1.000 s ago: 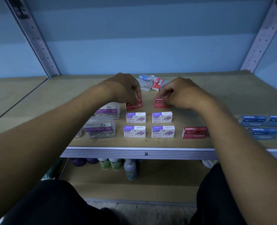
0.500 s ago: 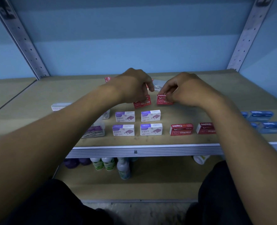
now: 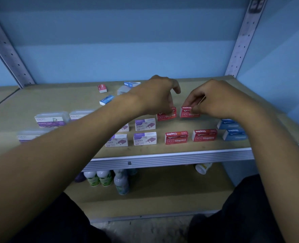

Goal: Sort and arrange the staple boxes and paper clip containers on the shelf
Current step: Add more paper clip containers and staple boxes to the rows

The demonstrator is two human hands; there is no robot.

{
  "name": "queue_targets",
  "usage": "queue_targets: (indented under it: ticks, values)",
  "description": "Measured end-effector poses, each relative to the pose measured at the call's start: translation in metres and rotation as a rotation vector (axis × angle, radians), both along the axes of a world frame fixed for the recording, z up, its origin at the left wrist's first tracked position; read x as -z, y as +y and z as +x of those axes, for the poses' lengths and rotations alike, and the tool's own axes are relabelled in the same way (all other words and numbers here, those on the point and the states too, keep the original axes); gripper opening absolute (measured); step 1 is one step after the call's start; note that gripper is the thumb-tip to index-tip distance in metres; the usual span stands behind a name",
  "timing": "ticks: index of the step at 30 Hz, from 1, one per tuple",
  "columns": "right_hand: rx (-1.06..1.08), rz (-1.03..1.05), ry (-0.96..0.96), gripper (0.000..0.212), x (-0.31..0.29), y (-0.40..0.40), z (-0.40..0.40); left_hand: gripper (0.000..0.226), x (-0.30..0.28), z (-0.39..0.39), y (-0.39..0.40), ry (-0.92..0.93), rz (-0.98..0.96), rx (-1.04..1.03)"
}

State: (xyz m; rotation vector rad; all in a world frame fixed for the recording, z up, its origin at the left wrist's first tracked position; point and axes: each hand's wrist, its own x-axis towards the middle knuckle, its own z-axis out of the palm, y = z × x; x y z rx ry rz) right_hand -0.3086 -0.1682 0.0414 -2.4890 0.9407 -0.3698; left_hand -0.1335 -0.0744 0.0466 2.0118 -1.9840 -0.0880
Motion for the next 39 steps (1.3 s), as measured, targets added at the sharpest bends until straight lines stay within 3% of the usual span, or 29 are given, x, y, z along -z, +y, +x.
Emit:
queue_targets:
  ticks: [25,28,34,39]
  values:
    - [-0.019,0.096,0.164,0.02,0.007,-0.01,-0.02,0.056,0.012,-0.026,-0.003,-0.015,0.096,0.076]
    - [0.0,0.079,0.106,0.012,0.008,-0.011,-0.021,0.048,0.009,-0.022,-0.002,0.0,0.077,0.068]
    - [0.024,-0.026,-0.07,0.017,0.009,-0.012,-0.012,0.023,0.0,-0.006,0.002,0.033,0.013,0.015]
    - [-0.025,-0.016,-0.082,0.016,0.013,-0.009,0.005,0.018,0.002,0.011,0.008,0.024,-0.007,-0.021]
